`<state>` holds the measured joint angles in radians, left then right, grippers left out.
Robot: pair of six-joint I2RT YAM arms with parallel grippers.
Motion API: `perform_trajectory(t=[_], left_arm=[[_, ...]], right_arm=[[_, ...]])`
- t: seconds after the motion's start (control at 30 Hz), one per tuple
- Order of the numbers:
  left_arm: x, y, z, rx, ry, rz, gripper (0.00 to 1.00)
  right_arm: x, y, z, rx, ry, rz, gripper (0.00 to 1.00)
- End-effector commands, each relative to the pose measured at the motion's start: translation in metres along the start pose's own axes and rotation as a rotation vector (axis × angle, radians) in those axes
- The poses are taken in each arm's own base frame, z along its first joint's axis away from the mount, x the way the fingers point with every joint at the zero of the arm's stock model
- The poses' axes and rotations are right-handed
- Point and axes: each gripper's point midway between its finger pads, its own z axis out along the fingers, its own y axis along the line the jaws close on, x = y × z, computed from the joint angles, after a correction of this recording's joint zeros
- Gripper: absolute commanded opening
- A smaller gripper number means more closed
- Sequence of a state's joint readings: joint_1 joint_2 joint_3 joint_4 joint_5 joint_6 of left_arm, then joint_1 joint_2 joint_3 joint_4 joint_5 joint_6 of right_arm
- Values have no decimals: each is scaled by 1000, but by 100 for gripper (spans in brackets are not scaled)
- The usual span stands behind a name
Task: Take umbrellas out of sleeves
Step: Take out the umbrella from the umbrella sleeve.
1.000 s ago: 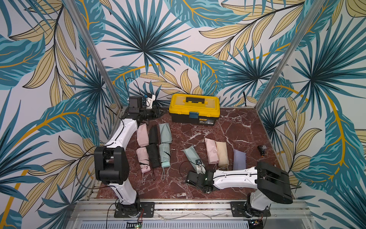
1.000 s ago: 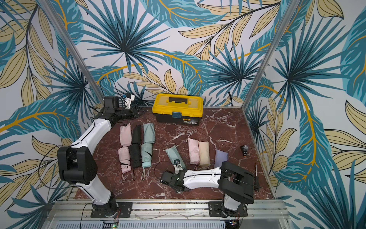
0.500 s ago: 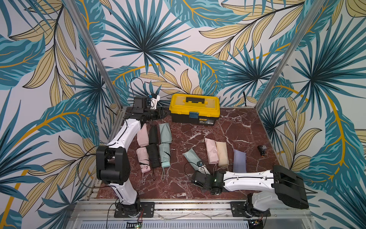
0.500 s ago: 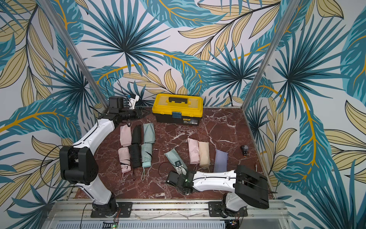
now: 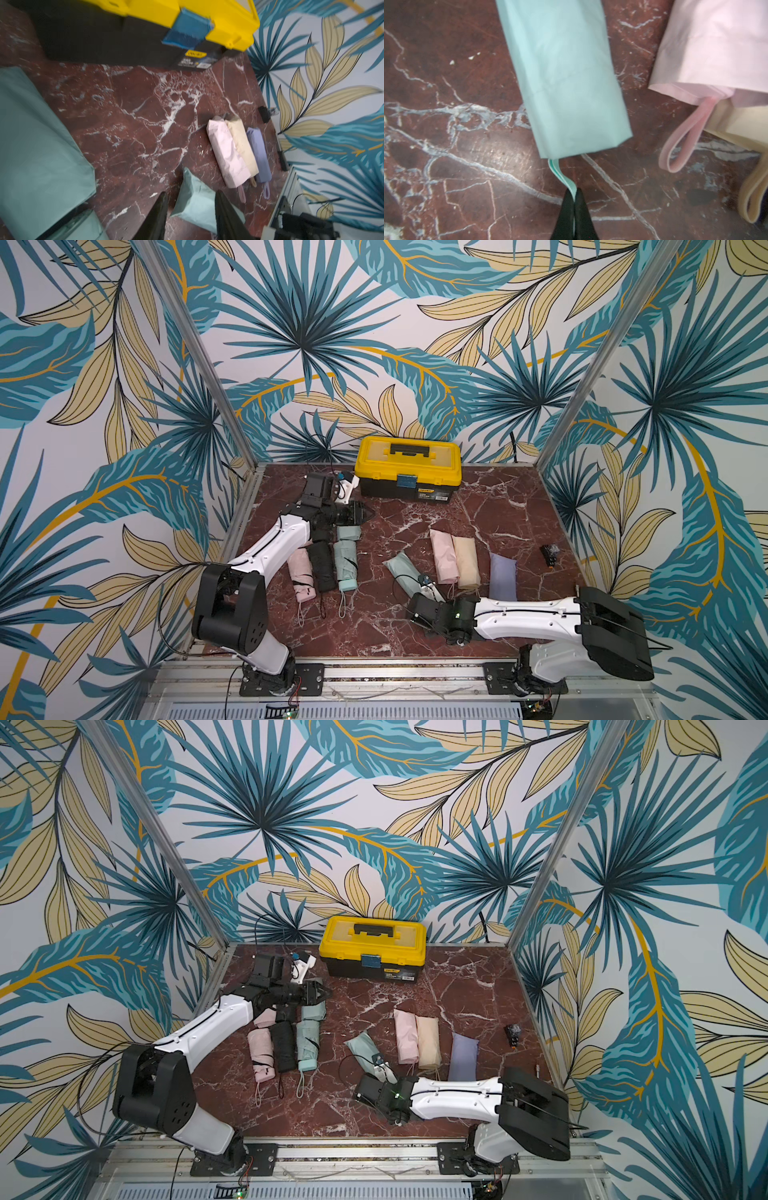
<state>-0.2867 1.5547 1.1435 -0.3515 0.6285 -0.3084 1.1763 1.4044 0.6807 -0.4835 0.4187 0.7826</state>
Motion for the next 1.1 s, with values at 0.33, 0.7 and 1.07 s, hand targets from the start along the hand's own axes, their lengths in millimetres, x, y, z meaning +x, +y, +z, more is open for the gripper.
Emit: perform_trajectory(t=[0.33,0.7,1.07], left_arm=[[90,-39,35,26,301,585,36],[120,-21,26,-117,473,988,25],[160,3,40,-76,695,1172,26]], right_arm=[[3,-25,-6,-20,-43,92,0],[13,-22,2,-50,-24,131,0],[14,-18,4,-62,-19,126,0]])
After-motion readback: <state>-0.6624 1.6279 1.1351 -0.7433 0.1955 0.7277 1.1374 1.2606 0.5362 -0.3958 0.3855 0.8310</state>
